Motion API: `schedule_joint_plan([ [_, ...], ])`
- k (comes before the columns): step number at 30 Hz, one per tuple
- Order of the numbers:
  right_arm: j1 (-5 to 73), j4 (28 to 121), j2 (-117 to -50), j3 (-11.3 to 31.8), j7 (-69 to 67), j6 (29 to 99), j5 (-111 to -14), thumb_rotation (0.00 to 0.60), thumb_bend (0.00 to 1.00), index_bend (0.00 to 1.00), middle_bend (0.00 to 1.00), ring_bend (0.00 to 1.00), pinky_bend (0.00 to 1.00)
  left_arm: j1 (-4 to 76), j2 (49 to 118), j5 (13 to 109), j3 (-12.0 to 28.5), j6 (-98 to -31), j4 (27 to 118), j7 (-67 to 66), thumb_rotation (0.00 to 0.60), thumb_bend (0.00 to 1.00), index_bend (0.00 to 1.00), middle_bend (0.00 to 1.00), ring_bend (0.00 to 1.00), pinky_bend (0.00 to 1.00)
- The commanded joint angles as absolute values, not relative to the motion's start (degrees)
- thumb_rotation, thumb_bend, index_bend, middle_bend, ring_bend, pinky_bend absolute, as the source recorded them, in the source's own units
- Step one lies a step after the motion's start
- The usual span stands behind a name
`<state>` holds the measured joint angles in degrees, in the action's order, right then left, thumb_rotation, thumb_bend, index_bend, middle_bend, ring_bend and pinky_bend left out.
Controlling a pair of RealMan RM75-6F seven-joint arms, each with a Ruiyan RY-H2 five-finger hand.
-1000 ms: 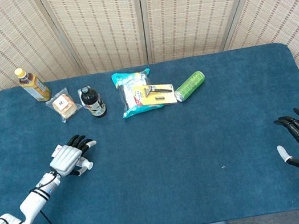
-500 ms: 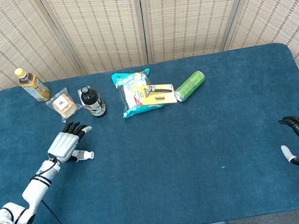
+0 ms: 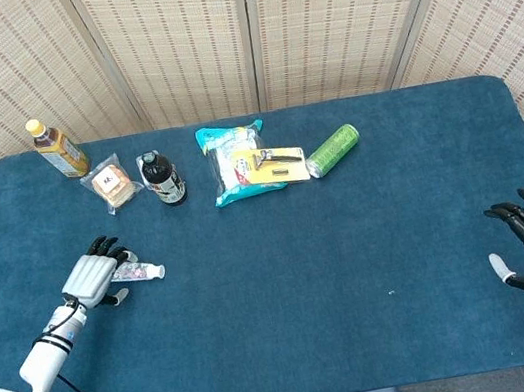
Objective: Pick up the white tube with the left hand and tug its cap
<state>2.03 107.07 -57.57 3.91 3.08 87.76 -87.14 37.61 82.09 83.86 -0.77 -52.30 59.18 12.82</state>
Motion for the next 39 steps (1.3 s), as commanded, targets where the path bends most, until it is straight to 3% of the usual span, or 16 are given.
schedule_joint_plan([
  [1,2.0,107.1,-57.5,3.9,3.0,87.8,-87.1,0.600,0.27,0.26,0.25,0.10,0.24,37.7,83.2,82.8,0.0,-51.6,58.3,12.0,0.600,0.25,0.29,0.25,0.07,0.00],
  [27,1.7,107.1,-57.0,3.8,2.7,87.8,-86.8,0.600,0.27,0.26,0.25,0.09,0.24,37.6,87.9,78.8,2.2,-48.2,54.4,5.8,0.600,0.25,0.35,0.26,0.07,0.01],
  [39,1.6,107.6,-57.0,3.9,4.1,87.9,-86.4,0.600,0.27,0.26,0.25,0.09,0.24,37.7,90.0,80.6,2.4,-49.6,50.0,10.6,0.600,0.27,0.46,0.39,0.16,0.04],
])
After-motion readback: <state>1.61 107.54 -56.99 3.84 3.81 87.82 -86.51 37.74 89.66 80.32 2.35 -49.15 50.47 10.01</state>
